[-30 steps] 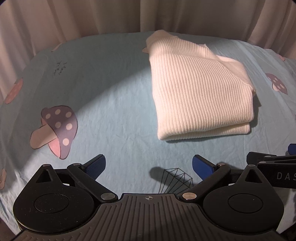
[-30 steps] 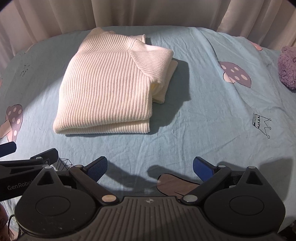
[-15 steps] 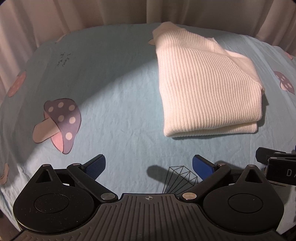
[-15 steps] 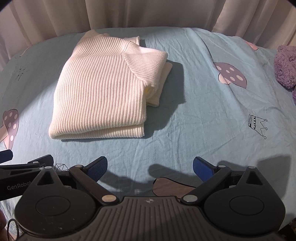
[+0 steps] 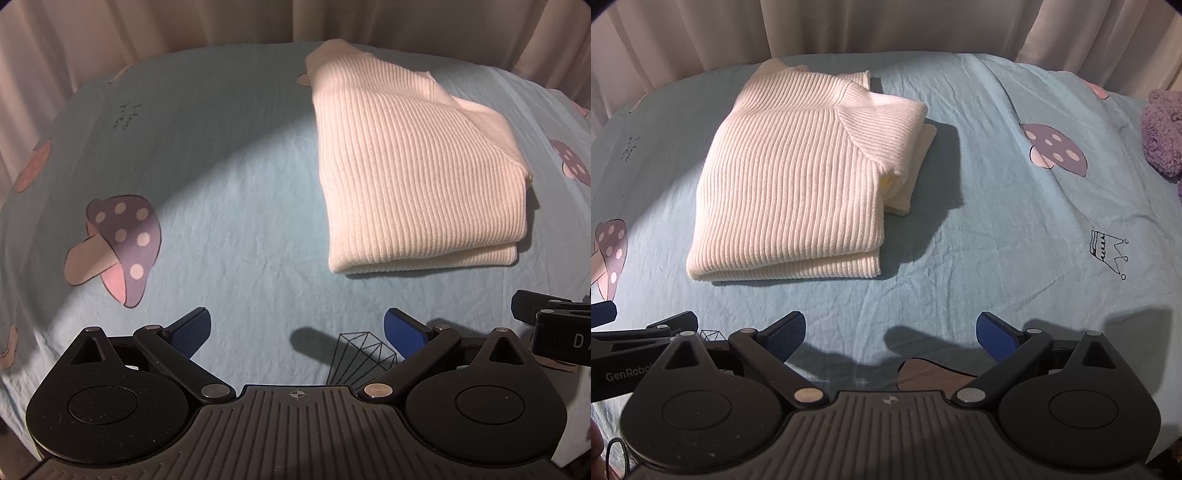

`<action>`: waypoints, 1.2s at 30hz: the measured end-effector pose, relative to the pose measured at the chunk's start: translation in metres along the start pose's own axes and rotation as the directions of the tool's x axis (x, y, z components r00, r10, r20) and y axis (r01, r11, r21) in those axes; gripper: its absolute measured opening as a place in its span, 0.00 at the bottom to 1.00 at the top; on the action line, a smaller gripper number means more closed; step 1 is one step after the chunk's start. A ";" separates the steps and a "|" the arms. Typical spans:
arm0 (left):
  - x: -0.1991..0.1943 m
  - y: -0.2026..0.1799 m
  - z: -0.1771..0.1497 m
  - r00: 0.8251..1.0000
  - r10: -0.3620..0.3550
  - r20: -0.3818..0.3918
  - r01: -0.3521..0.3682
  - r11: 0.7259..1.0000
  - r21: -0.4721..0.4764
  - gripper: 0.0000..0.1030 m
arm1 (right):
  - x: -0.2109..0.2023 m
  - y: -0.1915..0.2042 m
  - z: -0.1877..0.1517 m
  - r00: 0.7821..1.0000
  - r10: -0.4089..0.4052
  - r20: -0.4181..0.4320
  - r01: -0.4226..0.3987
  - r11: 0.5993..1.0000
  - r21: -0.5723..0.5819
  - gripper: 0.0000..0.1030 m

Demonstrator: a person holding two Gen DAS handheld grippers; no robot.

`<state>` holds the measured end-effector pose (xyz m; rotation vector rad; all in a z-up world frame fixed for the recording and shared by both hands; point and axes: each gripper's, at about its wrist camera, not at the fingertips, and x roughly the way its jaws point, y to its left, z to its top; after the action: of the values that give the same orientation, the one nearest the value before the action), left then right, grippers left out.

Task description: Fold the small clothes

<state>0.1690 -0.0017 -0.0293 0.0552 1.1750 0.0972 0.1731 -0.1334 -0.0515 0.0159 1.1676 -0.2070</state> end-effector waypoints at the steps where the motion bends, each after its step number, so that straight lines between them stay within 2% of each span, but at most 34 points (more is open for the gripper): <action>1: 0.000 0.000 0.000 1.000 0.000 0.000 0.000 1.000 0.000 0.99 | 0.000 0.000 0.000 1.000 0.000 0.000 0.000 1.000 0.000 0.96; 36: -0.001 -0.002 0.001 1.000 0.000 -0.003 0.000 1.000 0.011 0.99 | -0.005 -0.002 0.003 1.000 0.002 0.007 -0.002 1.000 0.016 0.96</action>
<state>0.1699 -0.0038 -0.0278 0.0646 1.1790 0.0910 0.1736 -0.1353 -0.0460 0.0305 1.1585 -0.2143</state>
